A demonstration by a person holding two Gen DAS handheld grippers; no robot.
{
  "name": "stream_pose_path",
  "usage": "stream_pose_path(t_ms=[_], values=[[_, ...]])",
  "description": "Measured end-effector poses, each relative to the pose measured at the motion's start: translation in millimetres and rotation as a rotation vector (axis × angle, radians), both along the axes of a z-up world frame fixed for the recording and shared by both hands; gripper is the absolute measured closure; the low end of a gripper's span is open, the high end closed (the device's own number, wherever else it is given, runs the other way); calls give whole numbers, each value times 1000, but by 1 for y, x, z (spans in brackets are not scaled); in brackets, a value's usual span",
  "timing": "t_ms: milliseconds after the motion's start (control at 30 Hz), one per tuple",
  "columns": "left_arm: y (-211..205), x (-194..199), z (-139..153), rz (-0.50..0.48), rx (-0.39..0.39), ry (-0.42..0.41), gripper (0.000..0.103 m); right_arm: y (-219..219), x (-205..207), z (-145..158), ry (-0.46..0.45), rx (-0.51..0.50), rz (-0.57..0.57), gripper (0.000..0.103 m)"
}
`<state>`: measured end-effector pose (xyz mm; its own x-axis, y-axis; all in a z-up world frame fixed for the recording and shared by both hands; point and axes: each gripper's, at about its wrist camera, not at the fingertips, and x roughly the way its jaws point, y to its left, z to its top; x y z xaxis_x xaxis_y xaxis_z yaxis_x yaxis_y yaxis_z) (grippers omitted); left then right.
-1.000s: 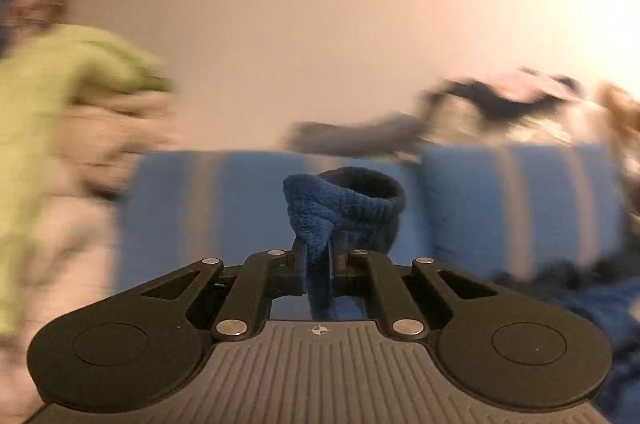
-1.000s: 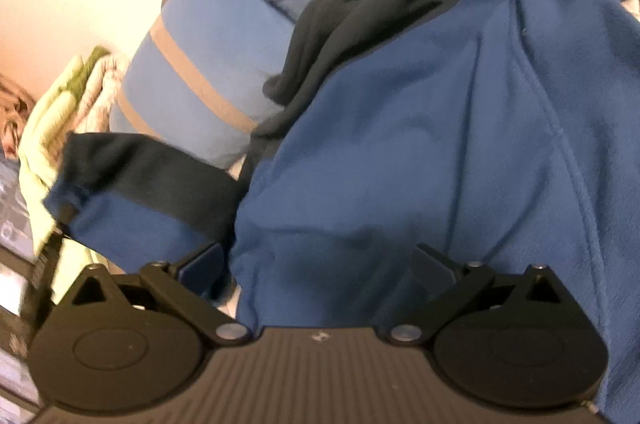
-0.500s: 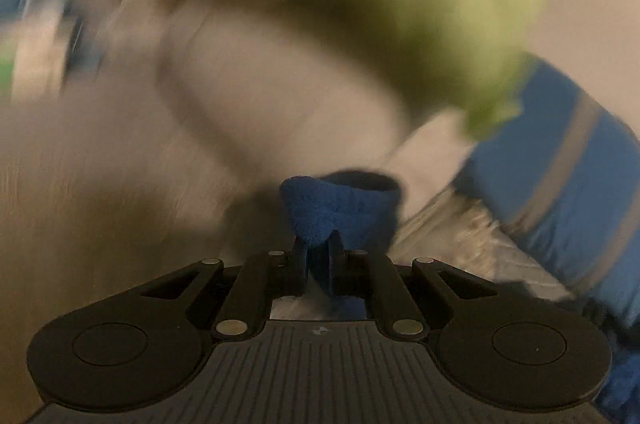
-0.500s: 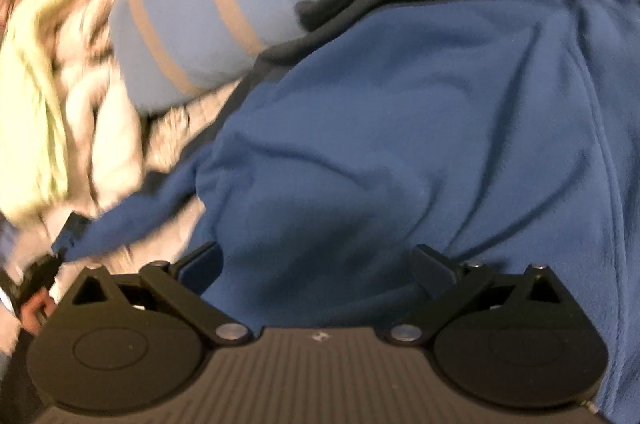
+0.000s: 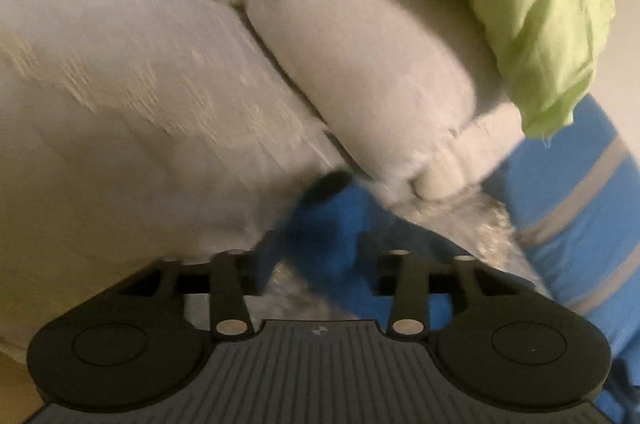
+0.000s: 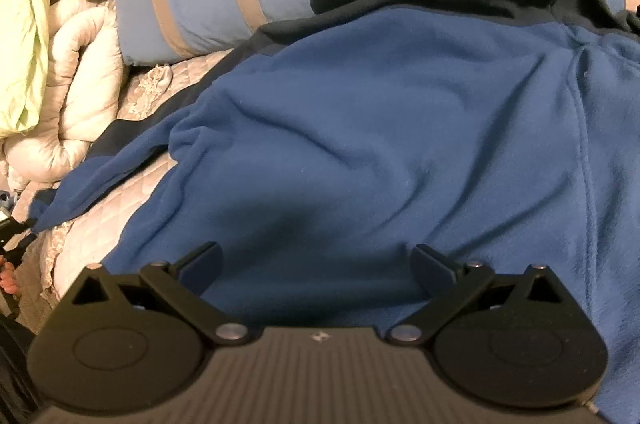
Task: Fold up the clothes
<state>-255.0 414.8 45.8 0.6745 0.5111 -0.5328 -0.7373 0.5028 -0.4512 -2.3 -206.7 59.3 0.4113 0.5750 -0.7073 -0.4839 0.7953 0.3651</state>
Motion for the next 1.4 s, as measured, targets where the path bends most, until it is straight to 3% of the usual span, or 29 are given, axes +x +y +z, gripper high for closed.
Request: stream_pose_path(t_ms=[133, 267, 433, 667, 900, 1100, 1267, 1400], values=[[-17, 7, 41, -104, 108, 75, 42, 3, -1, 5, -3, -53, -23, 0], [-48, 31, 90, -239, 235, 94, 29, 2, 0, 6, 11, -91, -47, 0], [-104, 69, 133, -399, 362, 91, 27, -13, -1, 14, 1, -133, -104, 0], [-197, 120, 160, -603, 413, 81, 27, -66, 0, 11, 68, -149, -231, 0], [-291, 170, 148, -849, 374, 22, 27, -145, 13, 12, 28, -125, -427, 0], [-353, 217, 110, -987, 269, -28, 27, -204, 28, 13, 17, 24, -555, 0], [-381, 248, 63, -1067, 187, -34, 27, -219, 38, 20, -100, -9, -585, 1], [-383, 256, 28, -1089, 157, 20, 27, -218, 53, 19, -226, -210, -669, 1]])
